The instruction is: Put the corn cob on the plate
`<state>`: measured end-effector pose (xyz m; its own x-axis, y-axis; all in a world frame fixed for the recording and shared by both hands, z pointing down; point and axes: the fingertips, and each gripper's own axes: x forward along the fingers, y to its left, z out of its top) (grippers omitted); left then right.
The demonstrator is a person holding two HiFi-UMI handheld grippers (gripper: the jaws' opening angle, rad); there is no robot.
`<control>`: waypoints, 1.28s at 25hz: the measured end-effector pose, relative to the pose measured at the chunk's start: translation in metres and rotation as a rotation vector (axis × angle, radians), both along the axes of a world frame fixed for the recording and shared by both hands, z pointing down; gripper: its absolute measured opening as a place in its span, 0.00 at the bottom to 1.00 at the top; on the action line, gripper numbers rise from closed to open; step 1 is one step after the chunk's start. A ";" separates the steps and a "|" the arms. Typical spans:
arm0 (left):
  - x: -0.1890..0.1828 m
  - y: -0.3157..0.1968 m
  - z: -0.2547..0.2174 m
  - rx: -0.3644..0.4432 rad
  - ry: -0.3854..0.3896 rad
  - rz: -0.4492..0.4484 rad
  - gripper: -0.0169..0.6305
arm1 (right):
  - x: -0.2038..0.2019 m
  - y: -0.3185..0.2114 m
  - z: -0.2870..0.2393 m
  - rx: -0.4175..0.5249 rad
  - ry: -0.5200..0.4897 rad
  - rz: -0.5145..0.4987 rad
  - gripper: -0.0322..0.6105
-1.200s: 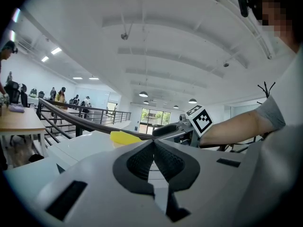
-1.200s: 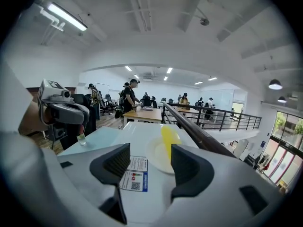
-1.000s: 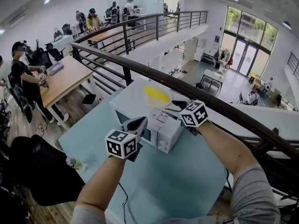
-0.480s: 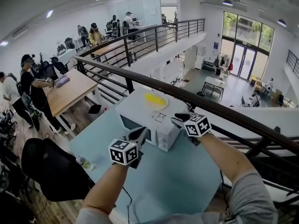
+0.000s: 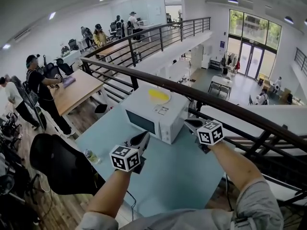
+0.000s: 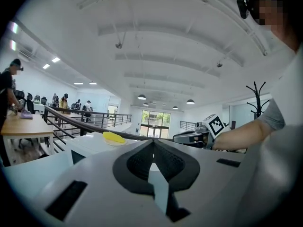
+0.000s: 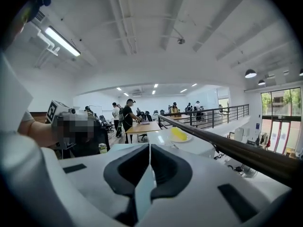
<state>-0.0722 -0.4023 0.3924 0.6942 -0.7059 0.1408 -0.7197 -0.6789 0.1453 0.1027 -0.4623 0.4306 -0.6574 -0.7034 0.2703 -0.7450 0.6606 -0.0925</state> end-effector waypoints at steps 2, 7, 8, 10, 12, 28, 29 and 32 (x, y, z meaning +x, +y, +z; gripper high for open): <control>0.000 0.019 0.000 0.008 -0.002 -0.004 0.05 | 0.002 0.023 0.001 0.003 0.000 -0.006 0.08; 0.003 0.065 -0.005 0.041 -0.009 0.002 0.05 | 0.001 0.073 -0.007 0.021 -0.019 -0.030 0.08; 0.003 0.075 -0.004 0.043 -0.012 0.005 0.05 | -0.001 0.083 -0.007 0.023 -0.019 -0.036 0.08; 0.003 0.095 0.000 0.043 -0.022 0.011 0.05 | -0.004 0.103 -0.007 0.029 -0.011 -0.048 0.08; 0.000 0.116 0.005 0.038 -0.031 0.011 0.05 | -0.005 0.121 -0.007 0.034 -0.002 -0.059 0.08; -0.026 0.226 0.035 -0.008 0.028 -0.068 0.05 | -0.019 0.236 0.006 -0.025 -0.112 -0.113 0.08; -0.027 0.231 0.036 -0.008 0.027 -0.073 0.05 | -0.021 0.242 0.008 -0.025 -0.111 -0.121 0.08; -0.028 0.244 0.036 0.002 0.027 -0.077 0.05 | -0.024 0.256 0.011 -0.023 -0.112 -0.147 0.08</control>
<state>-0.1005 -0.1587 0.4280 0.6417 -0.7574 0.1209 -0.7654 -0.6223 0.1639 0.0791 -0.2060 0.4414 -0.7798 -0.5917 0.2044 -0.6244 0.7586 -0.1862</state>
